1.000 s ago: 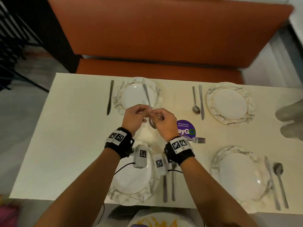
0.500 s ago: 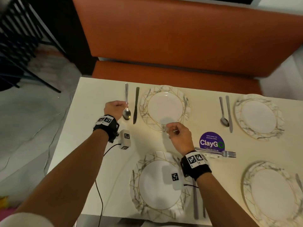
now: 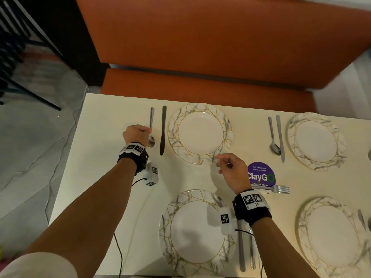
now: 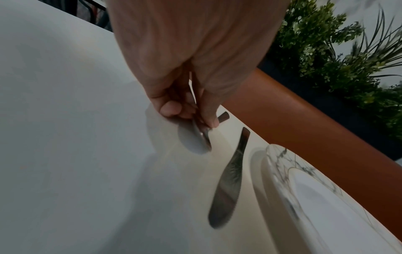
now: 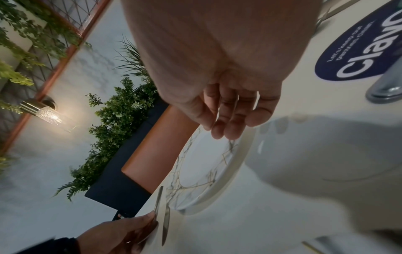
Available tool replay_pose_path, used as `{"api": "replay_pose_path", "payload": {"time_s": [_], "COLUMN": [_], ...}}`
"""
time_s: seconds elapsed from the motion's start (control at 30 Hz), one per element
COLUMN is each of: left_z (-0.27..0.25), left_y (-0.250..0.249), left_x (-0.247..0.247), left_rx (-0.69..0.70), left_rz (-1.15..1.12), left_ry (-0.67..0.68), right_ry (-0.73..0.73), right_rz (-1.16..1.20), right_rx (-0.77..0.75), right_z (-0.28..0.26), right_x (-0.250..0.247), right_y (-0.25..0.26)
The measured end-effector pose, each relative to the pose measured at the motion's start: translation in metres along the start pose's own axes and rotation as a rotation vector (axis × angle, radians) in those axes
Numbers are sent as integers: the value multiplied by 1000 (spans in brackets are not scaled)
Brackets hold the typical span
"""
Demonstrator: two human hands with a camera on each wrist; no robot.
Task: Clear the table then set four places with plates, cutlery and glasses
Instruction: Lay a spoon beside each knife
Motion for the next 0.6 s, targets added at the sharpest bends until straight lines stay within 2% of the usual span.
{"api": "replay_pose_path", "payload": {"time_s": [0.6], "left_z": [-12], "left_y": [1], "left_x": [-1], "left_rx": [-21], "left_rz": [-54], "left_ry": [-14], "right_ry": [-9], "right_rz": [30], "right_rx": [27], "right_z": [-9], "right_x": [-12], "right_y": [-13]}}
Point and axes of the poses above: each hand's wrist, its own z-axis towards the middle knuckle, its own x-axis out of the palm, y = z × x, the point moved 3 cm from there along z, towards the middle knuckle, and after that the axes turned 12 degrees about -y, right-handed, at the moved point
